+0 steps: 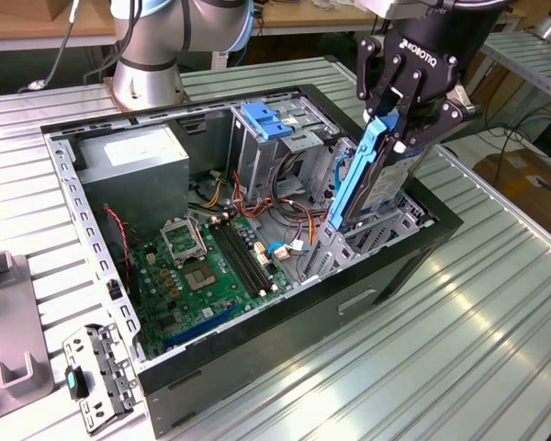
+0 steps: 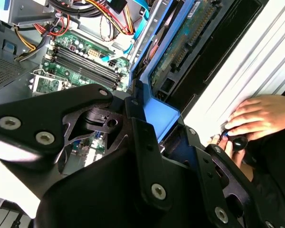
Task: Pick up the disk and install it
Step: 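Insert the disk into the insertion slot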
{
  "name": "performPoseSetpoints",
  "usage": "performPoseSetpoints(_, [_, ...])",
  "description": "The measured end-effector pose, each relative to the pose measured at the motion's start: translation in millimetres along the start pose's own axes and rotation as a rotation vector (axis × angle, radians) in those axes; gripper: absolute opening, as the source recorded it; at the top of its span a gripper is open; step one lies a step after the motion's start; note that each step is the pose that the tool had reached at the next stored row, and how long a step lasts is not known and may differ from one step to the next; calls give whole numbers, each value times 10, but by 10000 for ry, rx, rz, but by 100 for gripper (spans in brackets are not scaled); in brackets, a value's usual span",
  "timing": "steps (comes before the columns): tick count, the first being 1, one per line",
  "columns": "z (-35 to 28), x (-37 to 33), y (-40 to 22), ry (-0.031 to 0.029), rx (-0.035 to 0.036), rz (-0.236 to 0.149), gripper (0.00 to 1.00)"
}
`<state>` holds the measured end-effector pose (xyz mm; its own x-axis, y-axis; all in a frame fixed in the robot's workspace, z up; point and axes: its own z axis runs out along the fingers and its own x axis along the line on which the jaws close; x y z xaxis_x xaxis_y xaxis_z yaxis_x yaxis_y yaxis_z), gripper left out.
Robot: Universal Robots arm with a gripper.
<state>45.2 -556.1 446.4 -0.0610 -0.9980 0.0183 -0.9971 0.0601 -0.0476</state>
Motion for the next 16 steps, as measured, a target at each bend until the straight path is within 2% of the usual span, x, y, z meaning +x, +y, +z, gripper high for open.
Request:
performPoseSetpoints(9, [23, -1, -6, 6, -17, -2, 37])
performPoseSetpoints(11, [50, -1, -11, -1, -20, -2, 37])
performPoseSetpoints(16, [69, -2, -12, 3, -25, -2, 37])
